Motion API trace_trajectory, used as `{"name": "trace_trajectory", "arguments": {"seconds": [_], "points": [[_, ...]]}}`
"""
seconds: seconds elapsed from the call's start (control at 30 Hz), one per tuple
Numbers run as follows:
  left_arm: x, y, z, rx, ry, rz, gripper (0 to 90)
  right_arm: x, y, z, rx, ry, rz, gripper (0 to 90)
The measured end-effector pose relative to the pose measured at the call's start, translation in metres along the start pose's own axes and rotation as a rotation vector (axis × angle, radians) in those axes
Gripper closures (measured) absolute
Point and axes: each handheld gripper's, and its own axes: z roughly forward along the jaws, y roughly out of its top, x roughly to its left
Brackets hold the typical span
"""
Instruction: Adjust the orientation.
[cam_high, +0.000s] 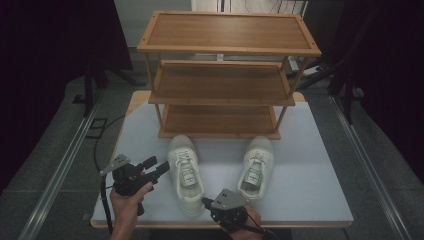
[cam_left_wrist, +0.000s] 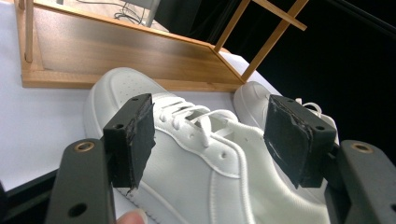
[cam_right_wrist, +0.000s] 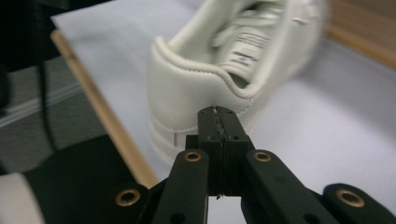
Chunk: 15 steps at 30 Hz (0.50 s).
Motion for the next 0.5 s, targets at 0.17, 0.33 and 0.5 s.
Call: {"name": "trace_trajectory", "arguments": {"seconds": [0.17, 0.33, 0.5], "points": [[0.002, 0.001, -0.002, 0.000, -0.005, -0.010, 33.2, 0.015, 0.005, 0.016, 0.007, 0.079, -0.016, 89.3], [0.006, 0.002, -0.006, -0.006, 0.001, -0.022, 33.3, 0.028, 0.013, 0.036, -0.004, 0.145, -0.024, 88.7], [0.012, 0.002, -0.009, -0.011, 0.000, -0.043, 33.3, 0.037, 0.022, 0.053, -0.023, 0.181, -0.030, 88.1]]}}
